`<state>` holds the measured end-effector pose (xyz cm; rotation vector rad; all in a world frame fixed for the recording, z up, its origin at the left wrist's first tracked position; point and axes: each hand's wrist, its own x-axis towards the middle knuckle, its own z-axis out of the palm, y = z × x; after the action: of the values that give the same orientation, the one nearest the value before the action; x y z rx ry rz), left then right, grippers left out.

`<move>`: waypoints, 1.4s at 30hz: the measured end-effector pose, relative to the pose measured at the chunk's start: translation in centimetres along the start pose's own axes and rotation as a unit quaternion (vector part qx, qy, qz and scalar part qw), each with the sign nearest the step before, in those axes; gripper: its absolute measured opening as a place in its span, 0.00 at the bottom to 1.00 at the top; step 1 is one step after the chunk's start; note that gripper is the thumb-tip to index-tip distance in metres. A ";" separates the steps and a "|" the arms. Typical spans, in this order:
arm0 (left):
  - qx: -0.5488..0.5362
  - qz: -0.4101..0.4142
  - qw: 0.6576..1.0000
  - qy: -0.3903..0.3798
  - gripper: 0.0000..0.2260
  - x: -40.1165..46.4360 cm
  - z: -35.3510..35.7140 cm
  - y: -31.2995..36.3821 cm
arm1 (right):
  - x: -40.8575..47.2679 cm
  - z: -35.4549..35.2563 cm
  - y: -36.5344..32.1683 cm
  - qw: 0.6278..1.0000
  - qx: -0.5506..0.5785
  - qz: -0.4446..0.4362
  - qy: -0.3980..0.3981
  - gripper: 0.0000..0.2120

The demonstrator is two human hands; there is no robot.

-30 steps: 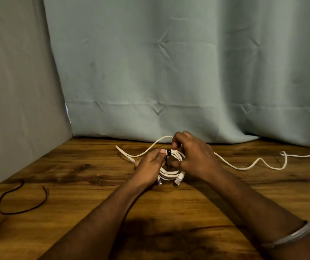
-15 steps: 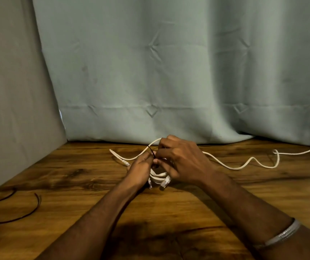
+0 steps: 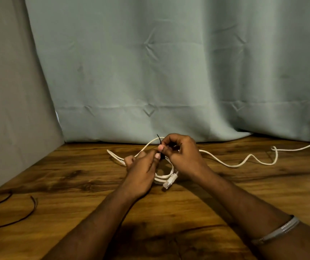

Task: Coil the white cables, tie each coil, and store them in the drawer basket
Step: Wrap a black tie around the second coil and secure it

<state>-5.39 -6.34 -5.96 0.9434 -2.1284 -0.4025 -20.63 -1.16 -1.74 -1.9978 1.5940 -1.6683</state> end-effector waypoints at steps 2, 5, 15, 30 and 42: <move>0.100 0.027 0.994 -0.020 0.11 -0.5 -0.3 0.6 | 0.0 -0.3 0.1 1.000 0.005 0.010 0.000 0.08; 0.182 0.040 0.982 -0.042 0.14 -0.3 -0.4 0.9 | -0.1 -0.6 0.0 1.000 0.011 0.013 -0.005 0.12; 0.275 0.090 0.957 0.004 0.16 -1.1 -1.0 3.2 | 0.0 -0.6 0.2 0.995 0.077 0.061 0.036 0.09; 0.222 0.122 0.957 0.139 0.11 -1.8 -2.5 3.7 | 0.1 -0.6 -1.3 0.985 0.160 0.062 0.006 0.02; 0.181 0.068 0.976 0.095 0.12 -1.9 -2.8 3.0 | 0.1 -2.0 -1.4 0.993 0.002 -0.120 0.013 0.10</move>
<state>-3.97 -2.88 -3.45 0.9842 -2.1095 0.1476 -21.27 0.47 0.04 -2.2516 1.4023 -1.7815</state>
